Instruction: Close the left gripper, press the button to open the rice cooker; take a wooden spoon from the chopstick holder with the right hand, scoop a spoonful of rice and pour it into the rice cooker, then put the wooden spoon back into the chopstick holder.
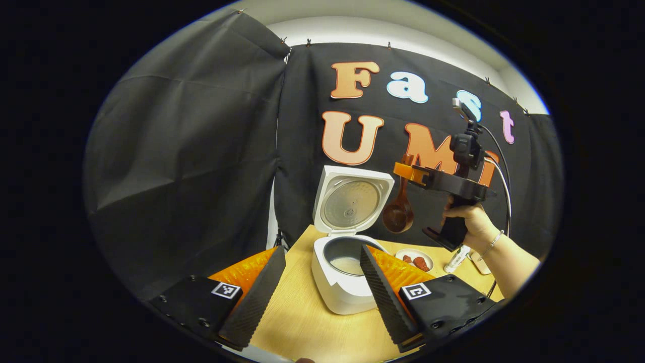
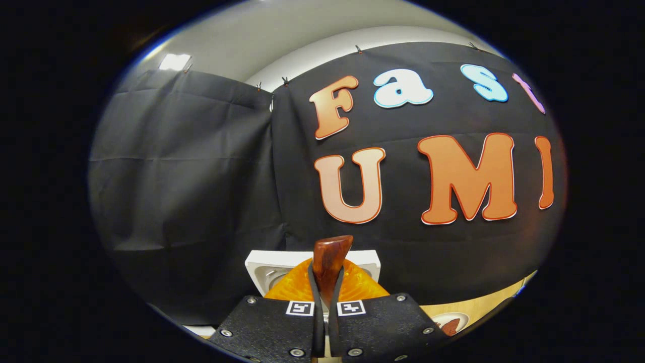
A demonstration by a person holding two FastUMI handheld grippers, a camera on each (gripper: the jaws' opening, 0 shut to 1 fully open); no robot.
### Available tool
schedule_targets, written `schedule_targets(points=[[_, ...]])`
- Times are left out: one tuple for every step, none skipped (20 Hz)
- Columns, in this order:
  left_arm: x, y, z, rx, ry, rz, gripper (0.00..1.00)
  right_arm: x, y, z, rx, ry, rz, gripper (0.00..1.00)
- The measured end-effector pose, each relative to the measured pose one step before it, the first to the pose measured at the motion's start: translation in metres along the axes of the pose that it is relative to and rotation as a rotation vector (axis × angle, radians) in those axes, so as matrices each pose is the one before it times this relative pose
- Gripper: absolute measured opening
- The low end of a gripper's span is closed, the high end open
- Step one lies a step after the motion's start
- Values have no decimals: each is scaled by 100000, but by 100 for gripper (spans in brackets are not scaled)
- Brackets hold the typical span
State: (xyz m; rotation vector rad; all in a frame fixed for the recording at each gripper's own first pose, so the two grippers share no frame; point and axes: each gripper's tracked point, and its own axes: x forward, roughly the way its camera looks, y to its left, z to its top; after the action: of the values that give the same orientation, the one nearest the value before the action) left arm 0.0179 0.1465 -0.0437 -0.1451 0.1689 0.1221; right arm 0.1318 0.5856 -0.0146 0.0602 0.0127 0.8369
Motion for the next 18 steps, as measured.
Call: schedule_targets(points=[[62, -170, 102, 31, -702, -431, 100, -781, -553, 833, 1717, -1148, -623, 2], [44, -229, 408, 514, -804, -164, 100, -776, -726, 678, 2085, -783, -975, 2], [113, -303, 355, 459, -879, -97, 100, -915, -833, 691, 2372, -582, -776, 2], [-13, -354, 240, 279, -646, -702, 100, -848, -880, 732, 2656, -593, -1099, 2], [133, -675, 150, 237, -366, -991, 100, -979, -1078, 670, 2259, -708, -1270, 2], [61, -619, 147, 301, -177, -1028, 100, -1125, -1204, 637, 1455, -977, -1724, 2], [69, -498, 55, 405, -212, -1111, 100, -1124, -1317, 642, 596, -1262, -1866, 2], [69, -542, 108, 270, -69, -1146, 100, -1082, -1432, 463, 82, -1006, -1764, 2], [-30, -742, 212, 24, -184, -1549, 100, -1235, -1527, 289, 281, -411, -2064, 2], [-43, -679, 270, 129, -603, -1484, 100, -894, -1591, 18, 470, 17, -2633, 2], [134, -442, 109, 102, -335, -797, 100, -1111, -1796, 18, 699, 111, -2976, 2], [127, -425, 143, -5, -320, -738, 100, -1121, -1883, 156, 642, 18, -2971, 2], [5, -537, 72, -78, -128, -978, 100, -1316, -1956, 18, 610, 98, -3145, 2], [57, -511, 99, -10, -188, -958, 100, -1219, -1805, -192, 816, 396, -3040, 2], [97, -419, 157, 106, -406, -682, 100, -1217, -1860, -118, 342, 352, -2782, 2], [96, -445, 200, 315, -473, -716, 100, -1020, -1858, -120, -332, 240, -3246, 2], [109, -375, 12, 557, -264, -295, 100, -1100, -1873, -148, -651, 182, -3155, 2], [34, -260, 71, 539, -315, -330, 100, -1194, -1692, -159, -412, -152, -2862, 2]])
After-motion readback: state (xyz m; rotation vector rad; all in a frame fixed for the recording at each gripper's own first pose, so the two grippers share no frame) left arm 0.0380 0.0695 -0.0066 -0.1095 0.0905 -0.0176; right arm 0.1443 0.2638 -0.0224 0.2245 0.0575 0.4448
